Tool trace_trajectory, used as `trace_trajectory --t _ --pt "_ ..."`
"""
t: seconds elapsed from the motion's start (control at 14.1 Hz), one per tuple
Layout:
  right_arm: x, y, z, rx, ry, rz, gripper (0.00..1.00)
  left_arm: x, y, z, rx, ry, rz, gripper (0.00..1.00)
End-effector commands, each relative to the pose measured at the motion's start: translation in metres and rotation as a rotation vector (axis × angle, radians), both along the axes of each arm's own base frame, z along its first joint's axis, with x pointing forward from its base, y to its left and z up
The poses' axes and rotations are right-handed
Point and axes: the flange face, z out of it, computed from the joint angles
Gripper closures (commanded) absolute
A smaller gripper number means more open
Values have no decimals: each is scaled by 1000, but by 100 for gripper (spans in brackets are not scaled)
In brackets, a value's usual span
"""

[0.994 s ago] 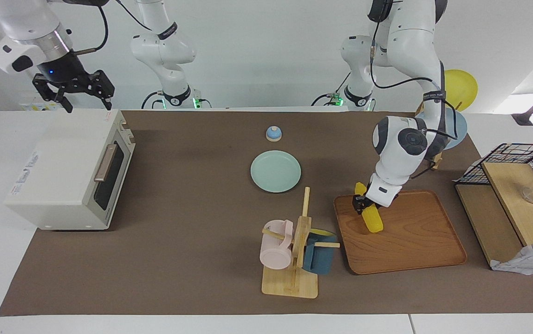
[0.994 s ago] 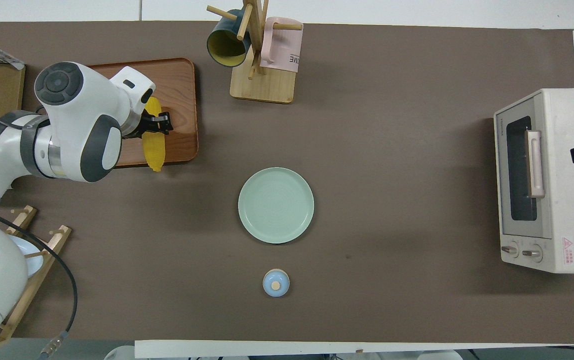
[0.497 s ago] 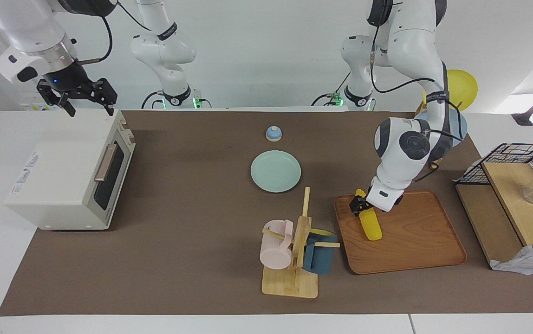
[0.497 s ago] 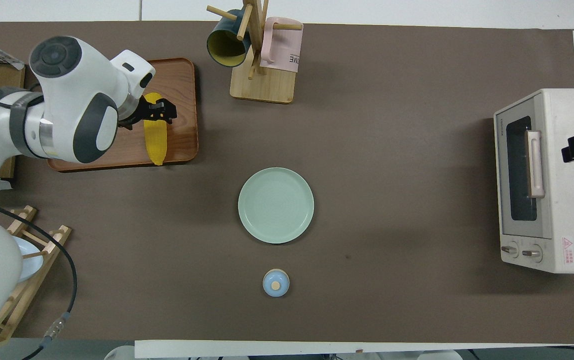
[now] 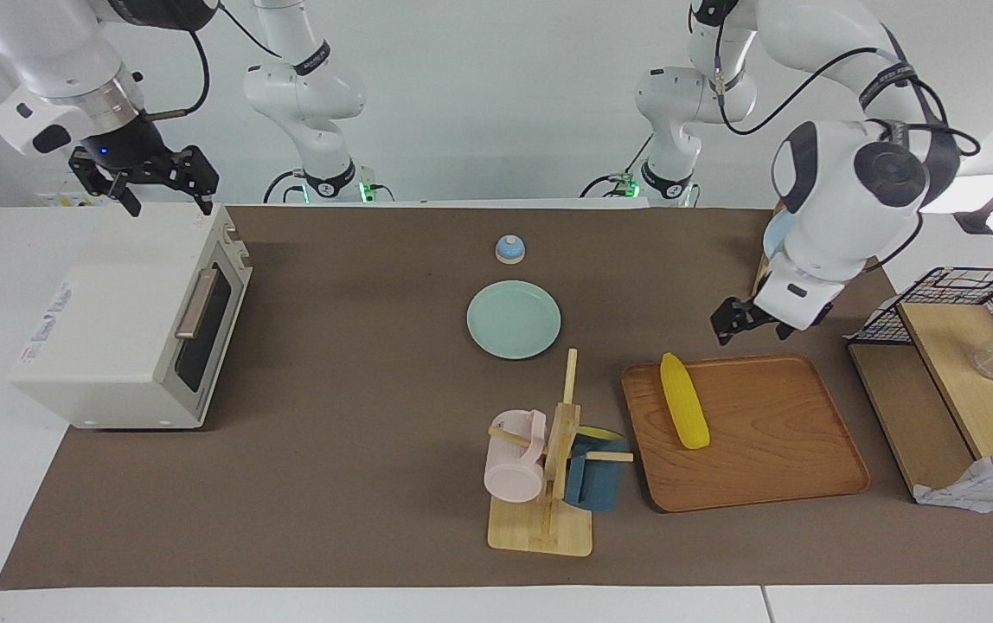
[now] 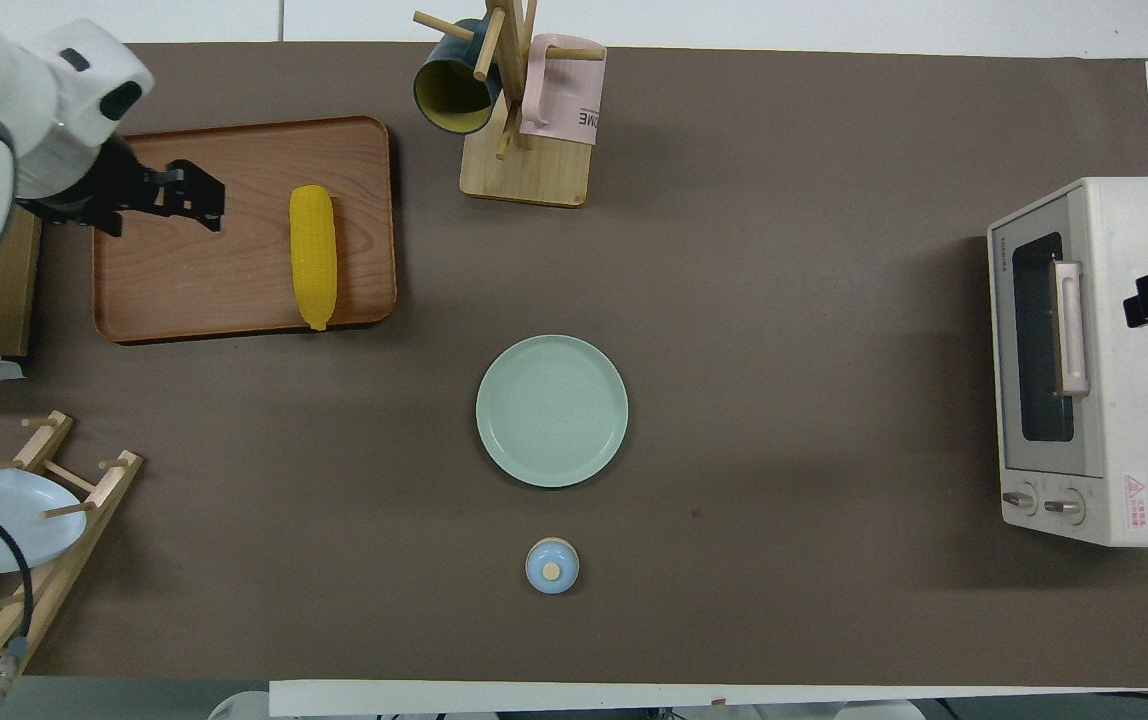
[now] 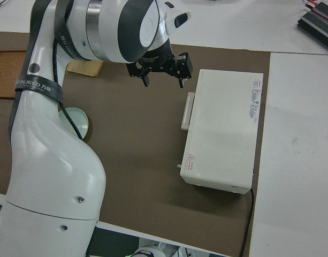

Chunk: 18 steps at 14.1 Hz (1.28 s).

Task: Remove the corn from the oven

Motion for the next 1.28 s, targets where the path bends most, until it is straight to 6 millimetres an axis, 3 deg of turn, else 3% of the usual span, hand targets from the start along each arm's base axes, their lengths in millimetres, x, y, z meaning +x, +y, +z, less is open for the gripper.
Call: trace_trajectory --t 0.0,0.21,0.36,0.57,0.78,1.21 --pt "-3 2 3 -9 7 -5 0 -15 31 54 1 29 -14 0" --pt "-3 2 3 -9 7 -6 0 -38 72 90 -6 11 -18 0" --pt "-3 2 3 -9 7 -6 0 -60 74 109 3 9 -17 0" --pt "-3 2 3 -9 7 -6 0 -68 79 104 37 27 -5 0" --pt "-3 2 3 -9 7 -6 0 -88 62 101 1 61 48 0" --pt "-3 2 3 -9 7 -6 0 -84 61 104 0 24 56 0"
